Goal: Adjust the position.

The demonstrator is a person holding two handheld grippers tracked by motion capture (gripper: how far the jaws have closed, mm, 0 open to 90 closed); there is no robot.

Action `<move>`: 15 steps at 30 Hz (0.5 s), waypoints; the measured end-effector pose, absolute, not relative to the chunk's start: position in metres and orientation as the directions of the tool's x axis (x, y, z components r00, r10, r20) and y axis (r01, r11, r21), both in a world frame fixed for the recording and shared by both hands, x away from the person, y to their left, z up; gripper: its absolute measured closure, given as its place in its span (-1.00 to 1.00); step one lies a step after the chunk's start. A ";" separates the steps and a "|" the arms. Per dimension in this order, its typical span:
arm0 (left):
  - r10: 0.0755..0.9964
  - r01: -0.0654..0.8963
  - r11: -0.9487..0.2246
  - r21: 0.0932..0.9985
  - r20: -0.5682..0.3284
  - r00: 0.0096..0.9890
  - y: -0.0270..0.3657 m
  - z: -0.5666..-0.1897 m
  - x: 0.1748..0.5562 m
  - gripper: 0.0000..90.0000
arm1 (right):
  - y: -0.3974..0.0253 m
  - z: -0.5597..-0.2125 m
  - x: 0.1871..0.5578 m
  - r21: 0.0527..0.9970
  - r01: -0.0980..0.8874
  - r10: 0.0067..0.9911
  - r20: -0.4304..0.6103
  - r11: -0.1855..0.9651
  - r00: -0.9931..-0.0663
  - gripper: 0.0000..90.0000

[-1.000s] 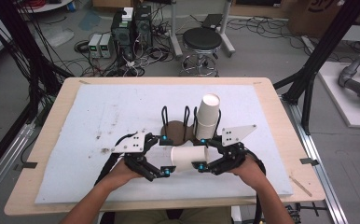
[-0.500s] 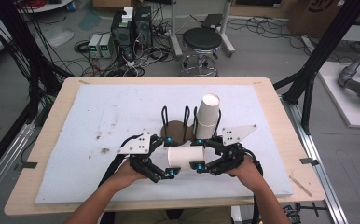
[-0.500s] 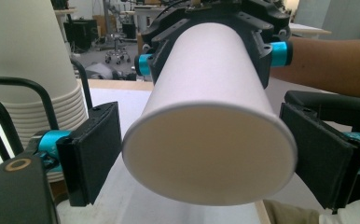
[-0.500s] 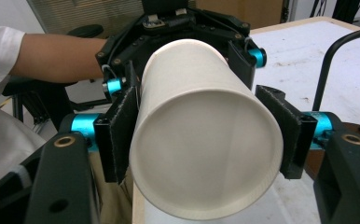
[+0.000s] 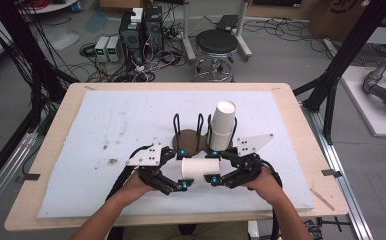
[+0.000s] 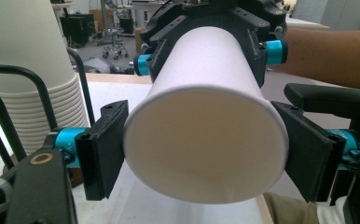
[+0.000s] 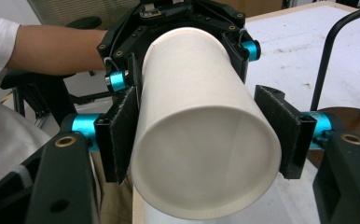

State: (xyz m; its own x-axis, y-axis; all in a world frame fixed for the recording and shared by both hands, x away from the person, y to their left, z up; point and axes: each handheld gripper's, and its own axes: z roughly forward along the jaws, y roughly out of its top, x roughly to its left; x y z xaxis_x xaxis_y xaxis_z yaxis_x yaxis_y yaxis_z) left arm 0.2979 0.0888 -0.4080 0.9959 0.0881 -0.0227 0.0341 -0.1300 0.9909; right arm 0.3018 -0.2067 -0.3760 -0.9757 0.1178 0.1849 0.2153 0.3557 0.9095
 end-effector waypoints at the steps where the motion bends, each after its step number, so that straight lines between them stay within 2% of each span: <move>1: 0.087 0.032 -0.131 0.991 -0.021 0.996 0.089 -0.408 0.298 -0.46 | -0.206 -0.375 0.301 0.909 0.213 0.117 0.182 0.359 -0.976 -0.23; 12: 0.083 0.029 -0.169 0.985 -0.015 0.996 0.089 -0.407 0.298 -0.41 | -0.205 -0.375 0.300 0.901 0.220 0.126 0.186 0.373 -0.974 -0.25; 15: 0.089 0.032 -0.171 0.985 -0.017 0.996 0.089 -0.407 0.299 -0.41 | -0.205 -0.375 0.300 0.904 0.227 0.144 0.186 0.363 -0.972 -0.42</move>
